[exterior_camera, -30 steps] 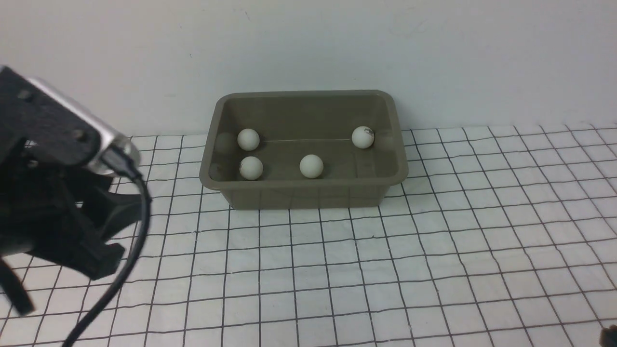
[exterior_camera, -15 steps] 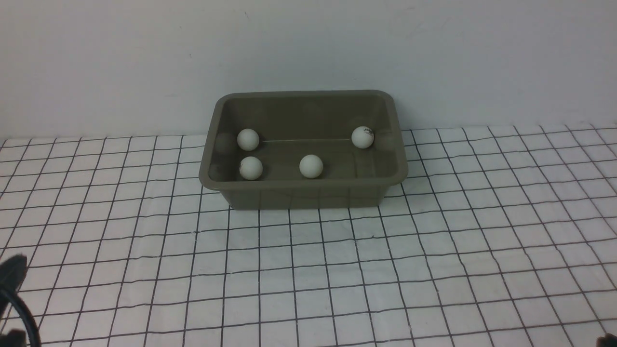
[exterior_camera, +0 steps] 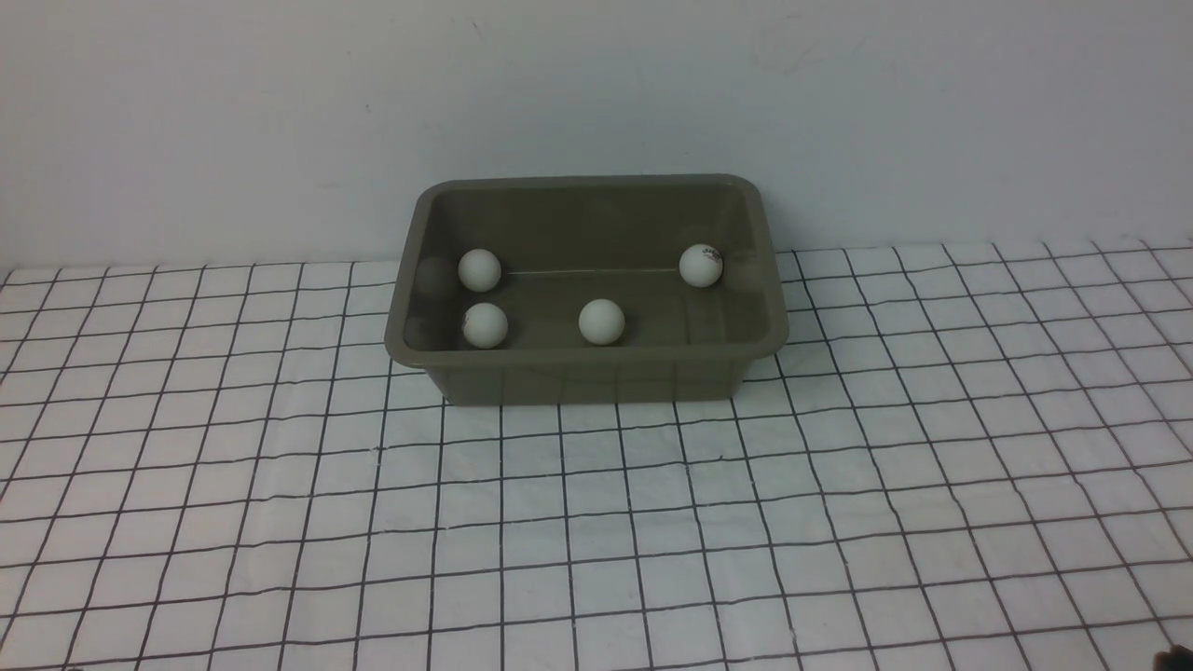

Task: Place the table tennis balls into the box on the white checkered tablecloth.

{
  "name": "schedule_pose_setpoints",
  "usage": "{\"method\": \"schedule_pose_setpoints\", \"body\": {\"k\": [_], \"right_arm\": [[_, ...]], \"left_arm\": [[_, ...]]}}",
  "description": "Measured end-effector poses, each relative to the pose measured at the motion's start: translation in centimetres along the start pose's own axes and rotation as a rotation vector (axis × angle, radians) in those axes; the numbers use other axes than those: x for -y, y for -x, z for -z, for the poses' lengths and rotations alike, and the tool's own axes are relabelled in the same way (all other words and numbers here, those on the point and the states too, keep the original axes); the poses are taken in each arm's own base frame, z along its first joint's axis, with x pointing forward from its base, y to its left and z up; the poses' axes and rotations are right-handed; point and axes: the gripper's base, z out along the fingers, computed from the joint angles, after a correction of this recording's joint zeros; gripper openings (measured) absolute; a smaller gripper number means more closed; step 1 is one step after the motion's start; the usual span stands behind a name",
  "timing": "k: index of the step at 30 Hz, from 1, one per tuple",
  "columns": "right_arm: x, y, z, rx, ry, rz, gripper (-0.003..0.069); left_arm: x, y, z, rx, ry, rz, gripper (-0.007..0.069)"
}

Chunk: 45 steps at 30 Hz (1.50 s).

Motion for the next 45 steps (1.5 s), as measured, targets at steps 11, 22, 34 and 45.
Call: {"method": "schedule_pose_setpoints", "body": {"k": [11,22,34,45], "right_arm": [[0.0,0.0,0.0,0.000,0.000,0.000,-0.0016],[0.0,0.0,0.0,0.000,0.000,0.000,-0.0016],[0.0,0.0,0.0,0.000,0.000,0.000,-0.0016],[0.0,0.0,0.0,0.000,0.000,0.000,-0.0016]], "left_arm": [[0.2,-1.1,0.1,0.086,-0.016,0.001,0.0342],[0.2,-1.1,0.1,0.087,-0.016,-0.012,0.0342],[0.0,-1.1,0.1,0.082,0.004,0.087,0.0342],[-0.3,-1.2,0.1,0.080,0.030,0.101,0.0342]]}}
